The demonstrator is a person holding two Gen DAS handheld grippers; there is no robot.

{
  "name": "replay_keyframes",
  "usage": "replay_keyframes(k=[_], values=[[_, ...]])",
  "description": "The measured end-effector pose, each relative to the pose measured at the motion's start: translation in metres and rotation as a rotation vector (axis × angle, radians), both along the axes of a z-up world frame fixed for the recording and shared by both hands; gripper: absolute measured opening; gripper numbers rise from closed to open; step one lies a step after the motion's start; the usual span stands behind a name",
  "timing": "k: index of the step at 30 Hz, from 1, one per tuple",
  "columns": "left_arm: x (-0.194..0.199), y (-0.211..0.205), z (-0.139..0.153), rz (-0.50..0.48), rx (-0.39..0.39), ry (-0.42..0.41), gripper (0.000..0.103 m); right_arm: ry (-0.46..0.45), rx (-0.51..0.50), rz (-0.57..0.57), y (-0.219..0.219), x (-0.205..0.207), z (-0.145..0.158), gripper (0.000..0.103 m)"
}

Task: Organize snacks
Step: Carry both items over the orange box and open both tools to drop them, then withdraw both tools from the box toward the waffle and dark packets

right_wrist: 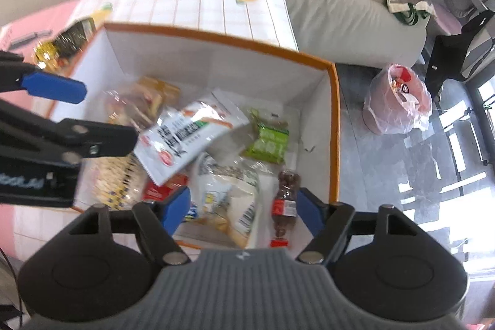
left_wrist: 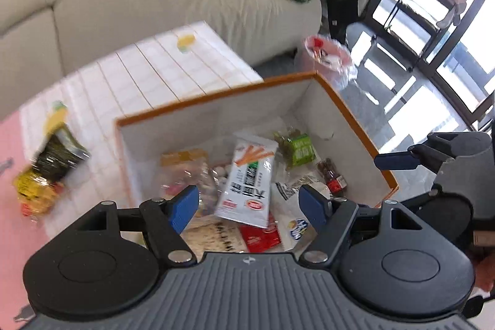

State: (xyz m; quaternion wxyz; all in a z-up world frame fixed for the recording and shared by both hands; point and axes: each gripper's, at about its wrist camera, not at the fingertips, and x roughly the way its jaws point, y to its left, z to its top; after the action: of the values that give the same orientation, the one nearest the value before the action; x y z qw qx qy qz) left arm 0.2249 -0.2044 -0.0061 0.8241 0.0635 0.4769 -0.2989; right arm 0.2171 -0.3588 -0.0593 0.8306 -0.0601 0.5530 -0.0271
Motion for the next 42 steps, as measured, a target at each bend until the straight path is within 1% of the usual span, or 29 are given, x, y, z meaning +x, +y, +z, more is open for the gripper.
replay_keyframes(k=[5, 7, 11, 14, 16, 18, 21, 23, 25, 27, 29, 31, 34, 36, 39, 42], values=[[-0.035, 0.036, 0.033, 0.017, -0.032, -0.134, 0.086, -0.102, 0.036, -0.004, 0.02, -0.017, 0.025, 0.076], [-0.049, 0.051, 0.041, 0.034, -0.026, -0.179, 0.086, -0.144, 0.057, -0.005, 0.03, -0.024, 0.034, 0.076], [-0.072, 0.082, 0.049, 0.091, -0.006, -0.246, 0.086, -0.232, 0.094, 0.0, 0.057, -0.041, 0.044, 0.077], [-0.084, 0.105, 0.049, 0.146, 0.014, -0.275, 0.086, -0.295, 0.114, 0.006, 0.079, -0.054, 0.046, 0.077], [-0.092, 0.121, 0.045, 0.184, 0.019, -0.284, 0.086, -0.324, 0.151, 0.002, 0.093, -0.062, 0.045, 0.077], [-0.1, 0.137, 0.042, 0.221, 0.006, -0.28, 0.086, -0.357, 0.183, 0.003, 0.108, -0.07, 0.042, 0.077], [-0.112, 0.161, 0.035, 0.296, -0.027, -0.293, 0.086, -0.406, 0.195, 0.005, 0.132, -0.083, 0.037, 0.08], [-0.12, 0.177, 0.027, 0.334, -0.04, -0.312, 0.085, -0.44, 0.209, 0.01, 0.147, -0.09, 0.034, 0.085], [-0.127, 0.192, 0.019, 0.375, -0.053, -0.335, 0.081, -0.474, 0.218, 0.025, 0.162, -0.097, 0.031, 0.086], [-0.133, 0.206, 0.009, 0.415, -0.055, -0.337, 0.081, -0.5, 0.216, 0.039, 0.177, -0.101, 0.027, 0.087], [-0.137, 0.215, -0.001, 0.432, -0.07, -0.337, 0.08, -0.523, 0.225, 0.046, 0.189, -0.108, 0.023, 0.088], [-0.14, 0.224, -0.008, 0.455, -0.072, -0.345, 0.08, -0.543, 0.237, 0.023, 0.198, -0.114, 0.018, 0.088], [-0.144, 0.235, -0.02, 0.467, -0.065, -0.374, 0.077, -0.542, 0.245, -0.001, 0.209, -0.117, 0.006, 0.089], [-0.144, 0.245, -0.028, 0.476, -0.089, -0.36, 0.077, -0.522, 0.229, 0.006, 0.216, -0.116, -0.004, 0.089], [-0.138, 0.259, -0.038, 0.501, -0.122, -0.315, 0.077, -0.503, 0.211, 0.012, 0.224, -0.113, -0.019, 0.089], [-0.132, 0.265, -0.043, 0.505, -0.112, -0.315, 0.077, -0.491, 0.216, 0.038, 0.229, -0.108, -0.03, 0.086]])
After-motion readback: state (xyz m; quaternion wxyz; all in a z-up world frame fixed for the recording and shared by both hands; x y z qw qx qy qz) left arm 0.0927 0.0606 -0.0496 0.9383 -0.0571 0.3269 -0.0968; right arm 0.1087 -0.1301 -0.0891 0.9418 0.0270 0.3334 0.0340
